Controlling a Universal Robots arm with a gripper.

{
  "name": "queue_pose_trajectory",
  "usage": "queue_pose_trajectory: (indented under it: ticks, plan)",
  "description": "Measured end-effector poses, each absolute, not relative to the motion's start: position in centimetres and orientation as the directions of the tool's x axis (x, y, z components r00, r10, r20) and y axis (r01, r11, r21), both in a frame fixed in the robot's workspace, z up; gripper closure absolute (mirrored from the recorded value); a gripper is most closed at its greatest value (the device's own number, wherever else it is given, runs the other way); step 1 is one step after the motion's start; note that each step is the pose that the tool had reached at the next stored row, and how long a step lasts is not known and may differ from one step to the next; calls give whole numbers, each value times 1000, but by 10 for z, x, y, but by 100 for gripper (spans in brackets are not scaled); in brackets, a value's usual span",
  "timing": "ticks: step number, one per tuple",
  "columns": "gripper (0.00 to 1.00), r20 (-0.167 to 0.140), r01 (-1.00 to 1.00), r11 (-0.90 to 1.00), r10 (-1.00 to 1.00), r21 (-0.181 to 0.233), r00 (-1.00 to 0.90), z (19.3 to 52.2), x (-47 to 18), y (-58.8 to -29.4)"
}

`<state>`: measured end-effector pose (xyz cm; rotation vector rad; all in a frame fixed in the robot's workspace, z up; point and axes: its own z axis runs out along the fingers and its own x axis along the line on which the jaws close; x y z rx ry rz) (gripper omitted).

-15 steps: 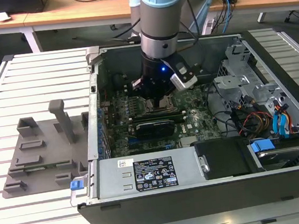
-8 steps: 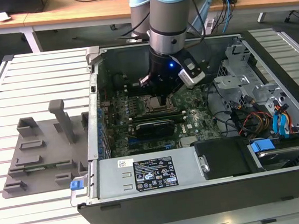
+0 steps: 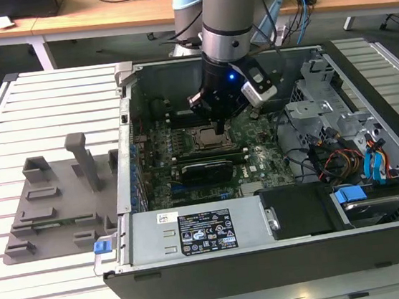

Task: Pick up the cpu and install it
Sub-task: 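Install the second cpu locking lever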

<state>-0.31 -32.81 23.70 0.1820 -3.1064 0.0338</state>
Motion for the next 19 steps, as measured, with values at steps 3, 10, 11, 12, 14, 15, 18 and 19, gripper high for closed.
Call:
queue_pose_trajectory:
  ticks: [3,10,11,12,14,15,18,19]
  plan:
    - [89,31,-117,993,-117,-20,-993,248,-3,-326]
    - [89,31,-117,993,-116,-20,-993,271,-3,-322]
    - [89,31,-117,993,-116,-20,-993,272,-3,-322]
    - [89,31,-117,993,-116,-21,-993,275,-3,-321]
    - [89,31,-117,993,-116,-21,-993,279,-3,-320]
    - [89,31,-117,993,-116,-21,-993,281,-3,-320]
    - [89,31,-117,993,-116,-21,-993,282,-3,-320]
    - [89,31,-117,993,-116,-21,-993,282,-3,-320]
